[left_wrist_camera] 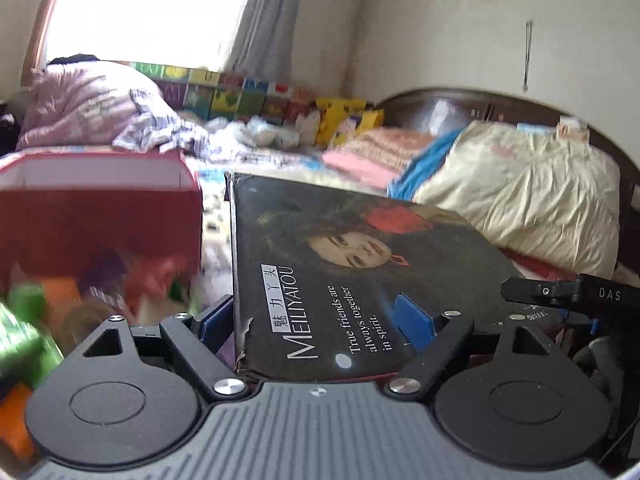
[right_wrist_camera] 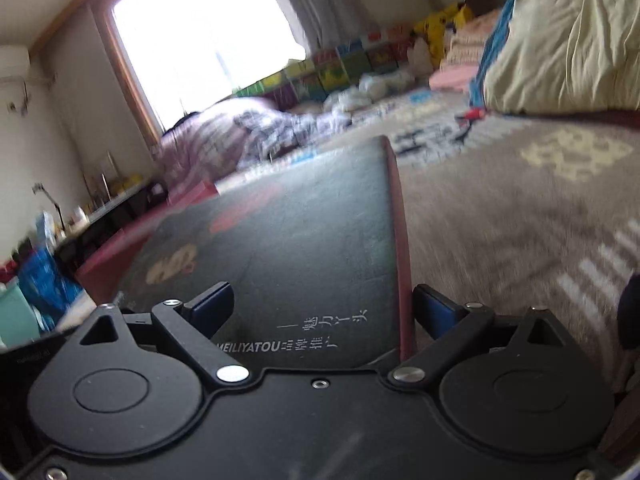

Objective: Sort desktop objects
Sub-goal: 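Grasp the dark MEILIYATOU picture box edges with the left tool while the right tool grips it too, then lift and carry the dark picture box with both tools toward the pink box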

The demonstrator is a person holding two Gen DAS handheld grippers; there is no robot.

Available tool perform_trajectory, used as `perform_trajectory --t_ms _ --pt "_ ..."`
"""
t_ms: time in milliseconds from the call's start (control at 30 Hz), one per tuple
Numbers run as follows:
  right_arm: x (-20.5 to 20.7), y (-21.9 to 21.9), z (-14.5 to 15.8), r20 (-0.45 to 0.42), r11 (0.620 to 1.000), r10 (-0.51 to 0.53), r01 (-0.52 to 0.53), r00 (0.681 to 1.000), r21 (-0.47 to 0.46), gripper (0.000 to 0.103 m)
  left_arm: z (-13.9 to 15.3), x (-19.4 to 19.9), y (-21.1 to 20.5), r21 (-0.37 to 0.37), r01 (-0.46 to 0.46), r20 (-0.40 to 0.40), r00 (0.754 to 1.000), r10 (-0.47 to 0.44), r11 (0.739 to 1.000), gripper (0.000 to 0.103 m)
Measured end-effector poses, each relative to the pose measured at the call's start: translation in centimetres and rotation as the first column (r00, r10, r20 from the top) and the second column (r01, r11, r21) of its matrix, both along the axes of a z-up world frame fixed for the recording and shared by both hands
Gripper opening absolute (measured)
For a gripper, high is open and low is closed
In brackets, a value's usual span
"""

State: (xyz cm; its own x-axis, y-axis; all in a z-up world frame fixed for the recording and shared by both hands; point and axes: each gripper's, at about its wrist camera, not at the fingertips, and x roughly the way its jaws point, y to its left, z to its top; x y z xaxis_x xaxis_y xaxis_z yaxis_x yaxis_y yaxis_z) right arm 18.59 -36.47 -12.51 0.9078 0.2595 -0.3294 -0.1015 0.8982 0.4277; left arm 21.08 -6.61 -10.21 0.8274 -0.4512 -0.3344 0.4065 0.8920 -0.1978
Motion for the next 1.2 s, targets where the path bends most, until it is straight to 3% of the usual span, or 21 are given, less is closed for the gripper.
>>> perform_trajectory --t_ms 200,400,833,1200 --pt "1.4 2.3 2.9 0.074 0.999 0.028 -0.030 0.997 0.027 0.098 3.3 1.0 2.9 -0.043 -0.079 0.062 0.995 0.081 0.996 0.085" --pt "5.1 6.6 4.3 0.090 0.992 0.106 -0.111 0.990 0.053 0.098 5.6 2.3 7.2 -0.043 -0.157 0.101 0.982 0.160 0.987 0.085" --pt "11.7 15.8 7.5 0.140 0.971 0.237 -0.240 0.962 0.009 0.098 7.4 7.3 17.1 -0.144 -0.282 0.139 0.943 0.302 0.949 0.085" --pt "16.8 21.4 8.9 0.166 0.950 0.313 -0.310 0.935 -0.044 0.098 6.4 11.8 23.3 -0.223 -0.364 0.126 0.909 0.397 0.905 0.085"
